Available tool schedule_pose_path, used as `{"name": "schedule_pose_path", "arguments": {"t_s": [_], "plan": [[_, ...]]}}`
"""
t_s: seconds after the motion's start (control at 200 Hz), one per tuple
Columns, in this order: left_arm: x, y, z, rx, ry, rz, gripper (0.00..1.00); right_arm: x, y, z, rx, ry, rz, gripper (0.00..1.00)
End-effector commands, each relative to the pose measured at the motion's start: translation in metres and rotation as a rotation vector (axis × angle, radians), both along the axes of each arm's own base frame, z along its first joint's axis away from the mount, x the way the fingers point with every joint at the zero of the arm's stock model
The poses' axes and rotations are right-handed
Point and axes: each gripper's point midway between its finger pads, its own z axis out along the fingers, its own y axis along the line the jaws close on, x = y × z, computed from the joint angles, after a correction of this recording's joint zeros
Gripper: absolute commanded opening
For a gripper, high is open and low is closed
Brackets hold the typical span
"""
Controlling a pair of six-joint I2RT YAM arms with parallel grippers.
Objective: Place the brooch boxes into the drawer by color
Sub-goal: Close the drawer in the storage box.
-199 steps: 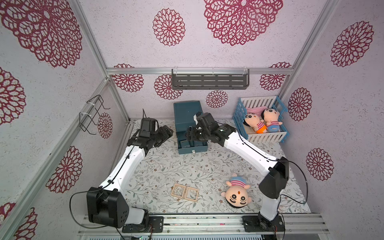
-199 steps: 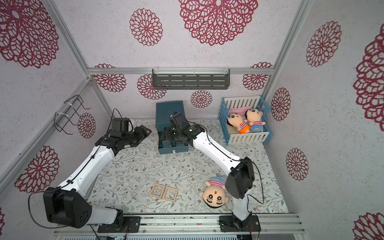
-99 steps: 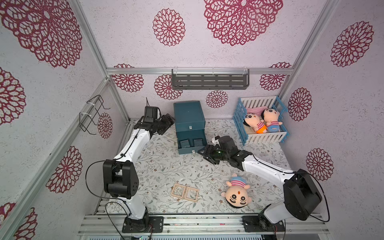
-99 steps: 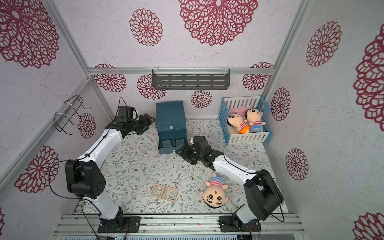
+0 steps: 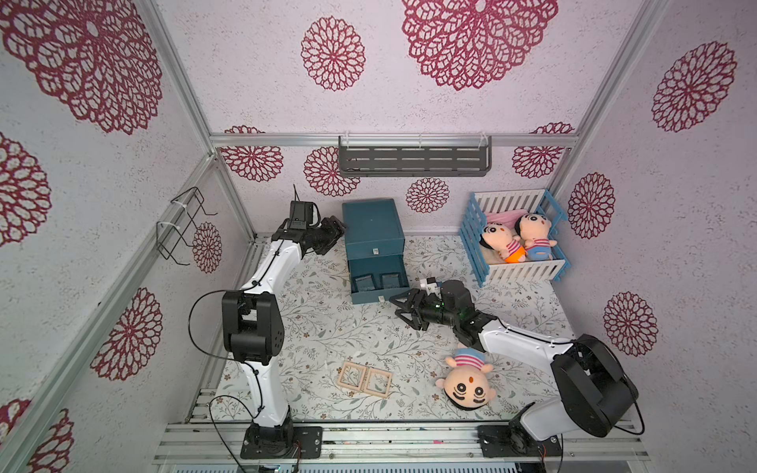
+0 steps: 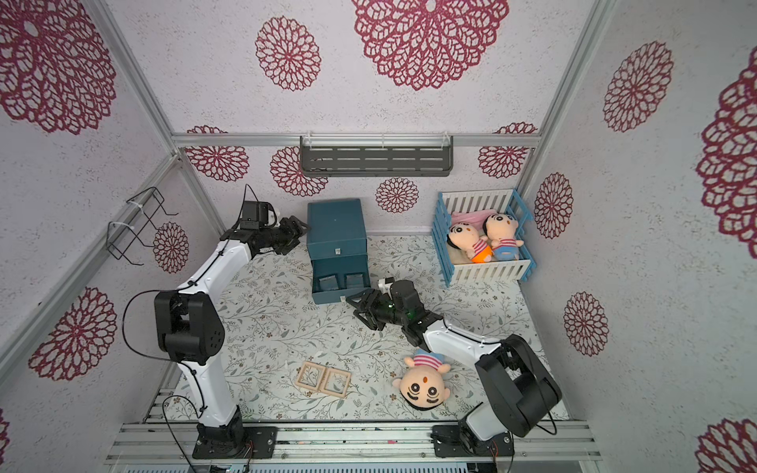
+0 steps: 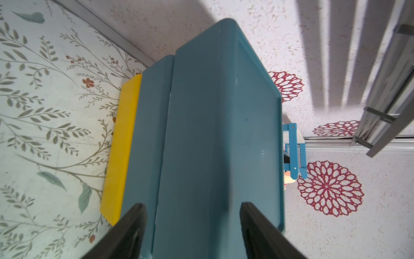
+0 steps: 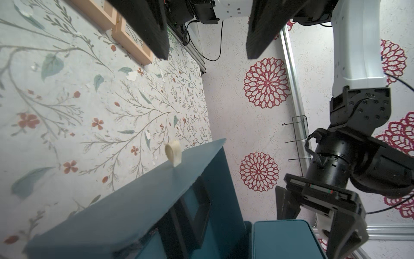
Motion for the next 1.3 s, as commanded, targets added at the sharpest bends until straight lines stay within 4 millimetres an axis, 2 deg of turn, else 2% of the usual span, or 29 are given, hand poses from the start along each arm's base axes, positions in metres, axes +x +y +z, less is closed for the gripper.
{"name": "schedule_pose_path", "arguments": {"t_s": [0.0,0.215,0.38,0.841,1.296], "plan": [[0.004,-0.003,-0.004,0.002,-0.005,-0.028,0.72,0.005,0.004,0.016,0.08,-0.024,-0.002,0.61],[-0.001,-0.004,-0.024,0.037,0.027,-0.052,0.71,0.003,0.007,-0.001,0.133,0.029,-0.01,0.61],[-0.005,-0.004,-0.037,0.049,0.051,-0.058,0.66,0.009,0.013,-0.007,0.169,0.038,-0.024,0.59],[-0.006,-0.008,-0.032,0.044,0.046,-0.066,0.65,0.037,0.02,-0.026,0.253,0.048,-0.127,0.53],[-0.006,-0.01,-0.029,0.039,0.044,-0.071,0.65,0.053,0.033,-0.035,0.303,0.05,-0.157,0.49]]}}
